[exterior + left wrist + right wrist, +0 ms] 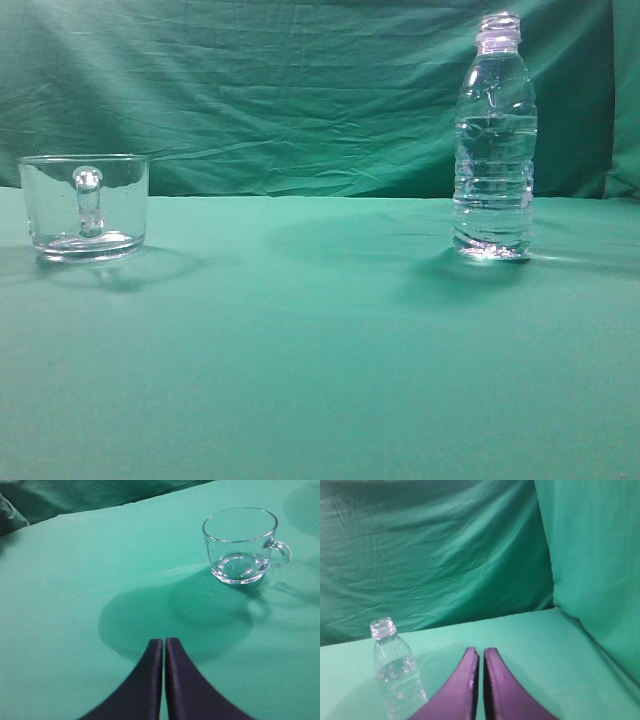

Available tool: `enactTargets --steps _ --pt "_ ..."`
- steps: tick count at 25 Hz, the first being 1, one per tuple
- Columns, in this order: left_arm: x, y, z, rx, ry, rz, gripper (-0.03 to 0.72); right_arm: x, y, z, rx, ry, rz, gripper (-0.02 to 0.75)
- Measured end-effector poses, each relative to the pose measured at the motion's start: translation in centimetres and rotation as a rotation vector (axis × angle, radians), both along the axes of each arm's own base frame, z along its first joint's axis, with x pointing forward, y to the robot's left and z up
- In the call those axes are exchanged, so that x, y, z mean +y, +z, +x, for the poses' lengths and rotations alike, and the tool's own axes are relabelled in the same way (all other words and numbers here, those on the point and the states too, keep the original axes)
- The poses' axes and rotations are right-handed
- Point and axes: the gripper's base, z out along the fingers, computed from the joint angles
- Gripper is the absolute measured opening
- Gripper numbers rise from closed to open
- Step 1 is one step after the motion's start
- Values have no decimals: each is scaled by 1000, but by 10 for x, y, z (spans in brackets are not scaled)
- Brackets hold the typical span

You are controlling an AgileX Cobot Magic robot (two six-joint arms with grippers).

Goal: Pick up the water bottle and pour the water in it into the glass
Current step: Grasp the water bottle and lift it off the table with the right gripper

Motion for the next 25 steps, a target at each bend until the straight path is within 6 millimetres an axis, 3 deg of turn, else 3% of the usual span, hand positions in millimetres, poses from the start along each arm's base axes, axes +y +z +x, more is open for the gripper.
enactTargets --steps 4,8,17,25 --pt "0 0 0 0 0 0 0 -1 35 -4 -93 -8 -32 0" --pt "0 0 0 0 0 0 0 0 51 10 -28 -10 -48 0" --pt "0 0 0 0 0 0 0 3 58 55 201 5 -50 0" --pt "0 0 0 0 0 0 0 22 43 82 330 130 -100 0"
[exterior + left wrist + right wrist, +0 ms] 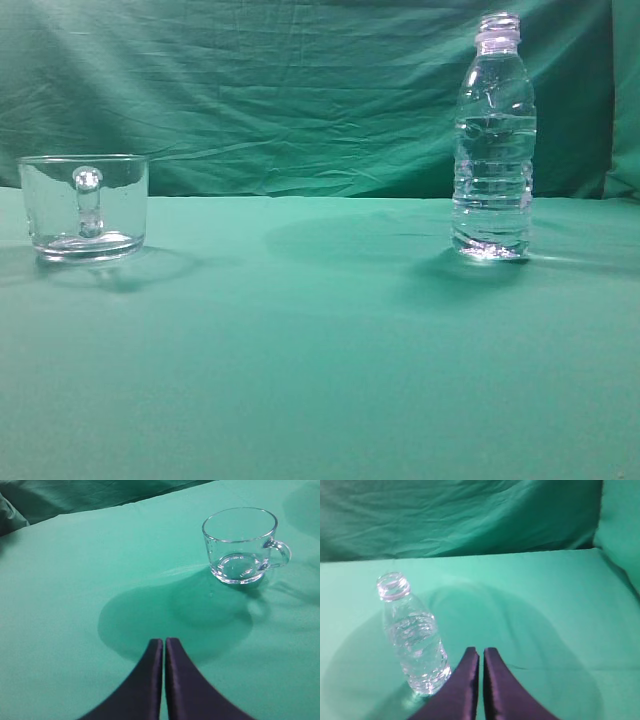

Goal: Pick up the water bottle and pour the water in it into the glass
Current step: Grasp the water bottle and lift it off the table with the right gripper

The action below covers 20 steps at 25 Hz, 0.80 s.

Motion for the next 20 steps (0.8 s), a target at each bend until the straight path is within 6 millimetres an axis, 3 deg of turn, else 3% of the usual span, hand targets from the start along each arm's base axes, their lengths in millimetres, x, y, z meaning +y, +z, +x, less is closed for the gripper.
enactTargets --steps 8,9,10,14,18,20 --pt "0 0 0 0 0 0 0 33 -13 35 -115 179 -180 0" --pt "0 0 0 0 0 0 0 35 -17 40 -102 181 -186 50" --pt "0 0 0 0 0 0 0 37 -19 44 -92 184 -192 50" --pt "0 0 0 0 0 0 0 44 -32 58 -67 216 -232 279" --pt "0 0 0 0 0 0 0 51 -43 68 -40 252 -211 582" --pt "0 0 0 0 0 0 0 54 -47 74 -23 245 -168 655"
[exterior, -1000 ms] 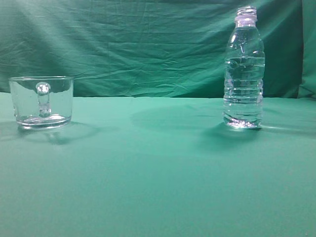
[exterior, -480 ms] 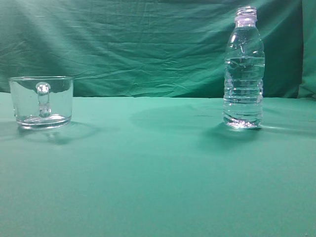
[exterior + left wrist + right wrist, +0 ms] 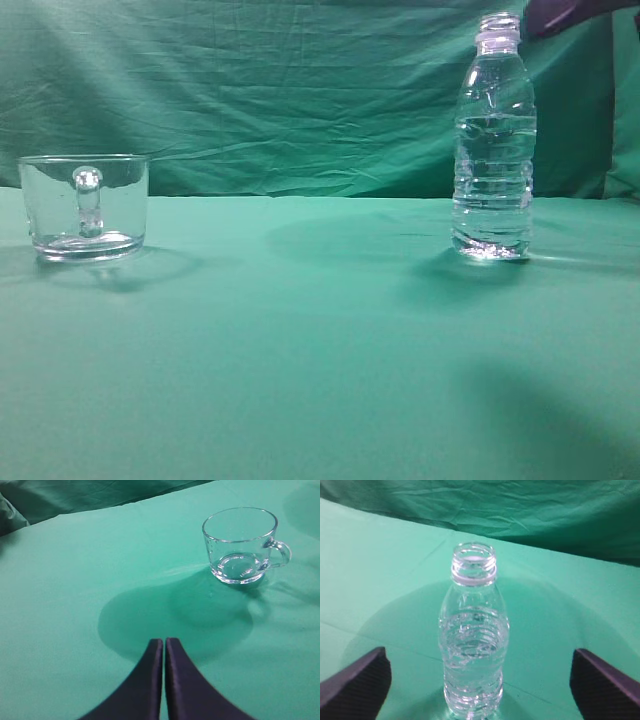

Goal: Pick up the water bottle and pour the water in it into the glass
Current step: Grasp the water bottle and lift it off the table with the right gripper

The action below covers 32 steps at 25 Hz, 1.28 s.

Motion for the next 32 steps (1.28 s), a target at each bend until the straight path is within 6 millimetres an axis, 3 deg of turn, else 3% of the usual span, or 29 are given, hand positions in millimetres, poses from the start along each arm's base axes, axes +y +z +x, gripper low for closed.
enactTargets --steps 9,16,32 --pt "0 0 0 0 0 0 0 16 -25 20 -28 86 29 643" --pt "0 0 0 0 0 0 0 21 -53 39 5 57 55 643" --pt "0 0 0 0 0 0 0 37 -88 91 10 13 78 643"
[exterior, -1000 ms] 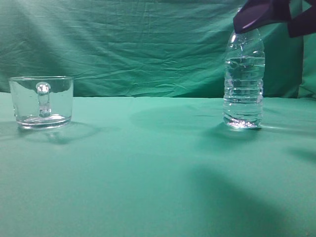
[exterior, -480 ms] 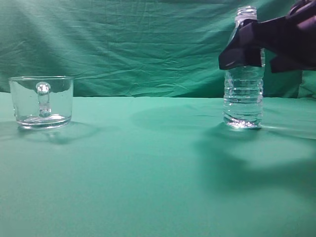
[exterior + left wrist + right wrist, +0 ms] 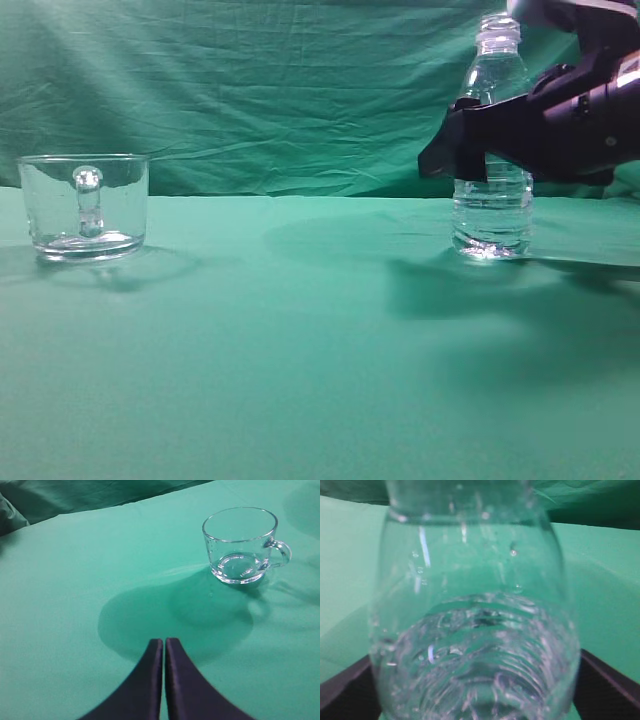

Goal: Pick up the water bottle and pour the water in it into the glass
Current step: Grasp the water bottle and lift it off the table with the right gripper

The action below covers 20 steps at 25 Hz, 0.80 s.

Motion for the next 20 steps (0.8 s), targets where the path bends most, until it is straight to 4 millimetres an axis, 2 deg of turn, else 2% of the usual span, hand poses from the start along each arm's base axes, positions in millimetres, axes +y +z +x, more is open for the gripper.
enactTargets --steps 6,7,9,12,13,20 --pt "0 0 0 0 0 0 0 2 -4 3 -13 7 5 643" --pt "0 0 0 0 0 0 0 2 -4 3 -16 7 6 577" --pt "0 0 0 0 0 0 0 2 -3 3 -18 7 7 519" --pt "0 0 0 0 0 0 0 2 -3 3 -20 7 8 519" --pt "0 0 0 0 0 0 0 2 -3 3 -20 7 8 474" --pt "0 0 0 0 0 0 0 2 -3 3 -20 7 8 488"
